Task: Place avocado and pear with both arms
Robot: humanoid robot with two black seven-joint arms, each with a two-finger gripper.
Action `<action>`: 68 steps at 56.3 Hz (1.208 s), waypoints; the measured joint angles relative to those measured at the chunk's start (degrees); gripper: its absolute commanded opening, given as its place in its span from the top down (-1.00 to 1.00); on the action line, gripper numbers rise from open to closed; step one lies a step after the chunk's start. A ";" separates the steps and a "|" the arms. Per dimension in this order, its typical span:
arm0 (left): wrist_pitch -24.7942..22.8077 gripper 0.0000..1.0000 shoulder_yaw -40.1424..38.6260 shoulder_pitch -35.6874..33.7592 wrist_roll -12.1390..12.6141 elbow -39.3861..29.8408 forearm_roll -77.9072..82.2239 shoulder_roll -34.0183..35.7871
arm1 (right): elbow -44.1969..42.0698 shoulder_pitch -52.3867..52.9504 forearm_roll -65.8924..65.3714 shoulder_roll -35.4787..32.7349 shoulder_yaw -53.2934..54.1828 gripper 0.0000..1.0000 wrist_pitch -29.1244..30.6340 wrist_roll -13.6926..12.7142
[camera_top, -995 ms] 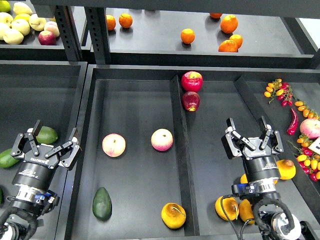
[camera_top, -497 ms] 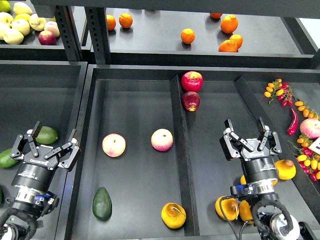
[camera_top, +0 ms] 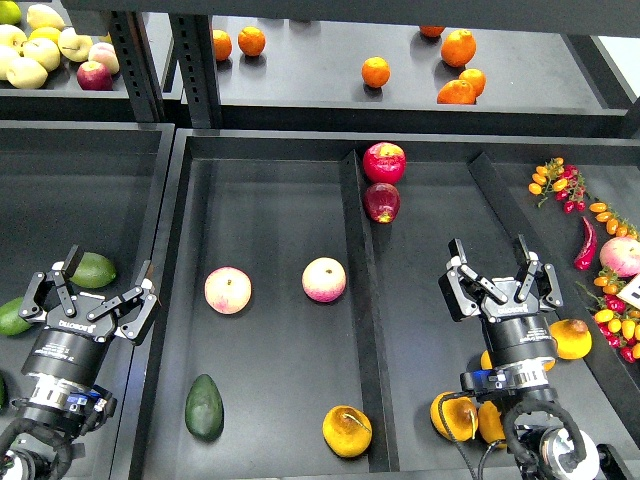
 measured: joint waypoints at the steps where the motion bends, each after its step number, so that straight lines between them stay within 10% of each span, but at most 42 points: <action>1: 0.00 -0.99 0.00 0.00 0.01 0.00 0.00 0.00 | 0.00 0.00 0.00 0.00 0.00 -1.00 0.00 0.00; 68: 0.00 -0.99 -0.22 0.34 0.68 0.00 0.14 0.00 | -0.09 -0.04 -0.03 0.00 -1.02 -1.00 0.35 0.00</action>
